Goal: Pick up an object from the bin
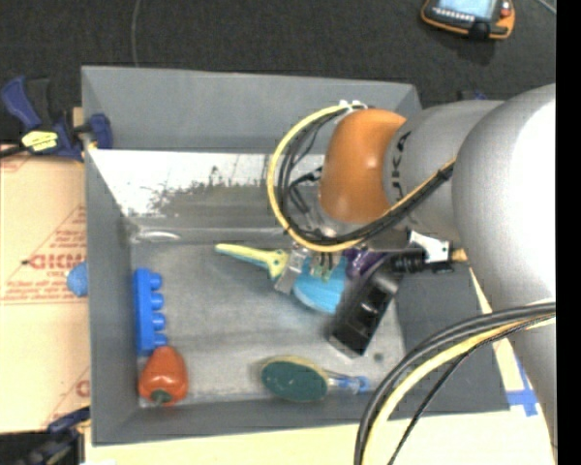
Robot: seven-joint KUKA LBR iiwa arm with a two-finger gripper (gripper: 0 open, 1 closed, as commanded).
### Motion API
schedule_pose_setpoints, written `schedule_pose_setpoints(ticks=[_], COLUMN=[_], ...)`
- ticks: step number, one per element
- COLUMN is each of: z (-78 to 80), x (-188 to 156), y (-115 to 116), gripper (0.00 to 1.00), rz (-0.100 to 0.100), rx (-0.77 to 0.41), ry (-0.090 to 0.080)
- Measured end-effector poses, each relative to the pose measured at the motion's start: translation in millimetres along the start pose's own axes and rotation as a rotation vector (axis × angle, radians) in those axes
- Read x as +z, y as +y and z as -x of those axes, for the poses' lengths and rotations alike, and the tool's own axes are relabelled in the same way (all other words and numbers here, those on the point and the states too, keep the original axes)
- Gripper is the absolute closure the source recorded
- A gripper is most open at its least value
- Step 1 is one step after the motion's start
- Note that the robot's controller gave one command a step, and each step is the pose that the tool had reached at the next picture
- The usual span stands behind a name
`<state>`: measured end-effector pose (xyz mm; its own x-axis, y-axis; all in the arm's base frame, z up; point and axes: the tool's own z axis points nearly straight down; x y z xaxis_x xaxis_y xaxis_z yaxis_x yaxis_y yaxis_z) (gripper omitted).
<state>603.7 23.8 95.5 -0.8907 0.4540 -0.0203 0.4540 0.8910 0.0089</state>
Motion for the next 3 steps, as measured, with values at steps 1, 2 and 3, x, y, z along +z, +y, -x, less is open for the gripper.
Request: schedule_pose_setpoints(ticks=[1, 2, 3], z=[0.9, 1.4, 2.4], x=[-9, -20, -31], y=[0, 0, 0], gripper=[1.0, 1.0, 1.0], rz=[0.002, 0.002, 0.004], rx=[-0.001, -0.001, -0.001], ry=[-0.004, -0.005, -0.008])
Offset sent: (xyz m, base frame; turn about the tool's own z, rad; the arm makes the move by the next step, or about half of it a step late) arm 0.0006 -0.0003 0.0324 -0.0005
